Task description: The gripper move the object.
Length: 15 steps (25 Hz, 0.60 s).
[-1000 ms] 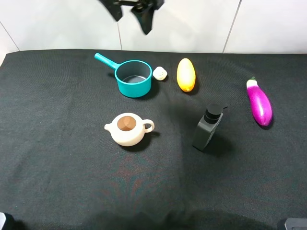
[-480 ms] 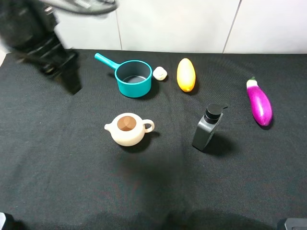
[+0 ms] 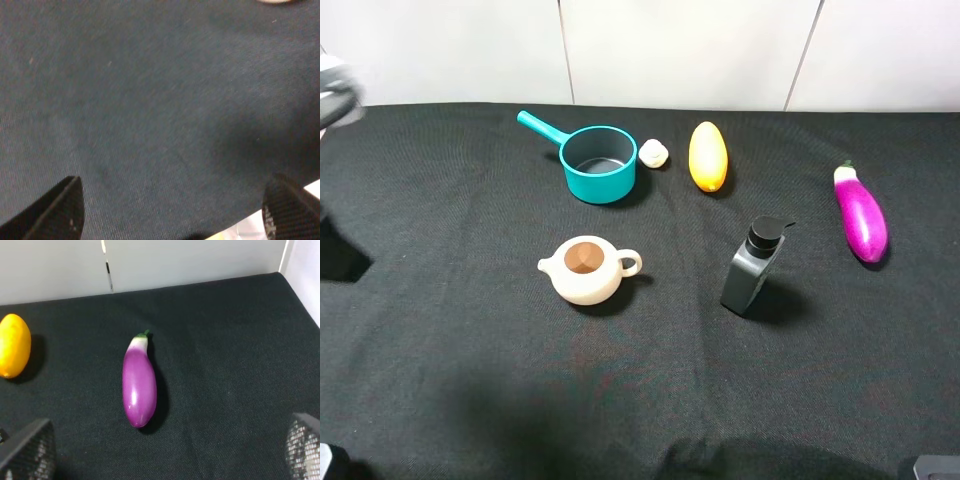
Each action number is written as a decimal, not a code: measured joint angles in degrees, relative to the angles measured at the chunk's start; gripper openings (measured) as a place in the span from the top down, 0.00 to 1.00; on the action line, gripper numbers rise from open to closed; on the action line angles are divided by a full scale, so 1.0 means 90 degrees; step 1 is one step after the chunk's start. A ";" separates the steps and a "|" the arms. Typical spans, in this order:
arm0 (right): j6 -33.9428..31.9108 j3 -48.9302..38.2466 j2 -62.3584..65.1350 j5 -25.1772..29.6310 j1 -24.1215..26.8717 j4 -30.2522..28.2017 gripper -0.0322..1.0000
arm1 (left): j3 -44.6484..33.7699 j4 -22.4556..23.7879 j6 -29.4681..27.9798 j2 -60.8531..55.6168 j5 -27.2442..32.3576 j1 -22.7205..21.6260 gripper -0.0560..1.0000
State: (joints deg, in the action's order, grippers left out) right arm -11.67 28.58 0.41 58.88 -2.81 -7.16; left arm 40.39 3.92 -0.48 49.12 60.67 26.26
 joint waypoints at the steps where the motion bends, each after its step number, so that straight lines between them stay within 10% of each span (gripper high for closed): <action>1: 0.0000 0.0000 0.0000 0.0000 0.0000 0.0000 0.30 | -0.0211 0.0000 0.0054 -0.0350 -0.0010 -0.0151 0.22; 15: 0.0000 0.0000 0.0000 0.0000 0.0000 0.0000 0.30 | -0.1251 -0.0277 0.0117 -0.4235 -0.0030 -0.2198 0.22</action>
State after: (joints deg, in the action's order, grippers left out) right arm -11.67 28.58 0.41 58.88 -2.81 -7.16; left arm 29.14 1.43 0.57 11.01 60.40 6.48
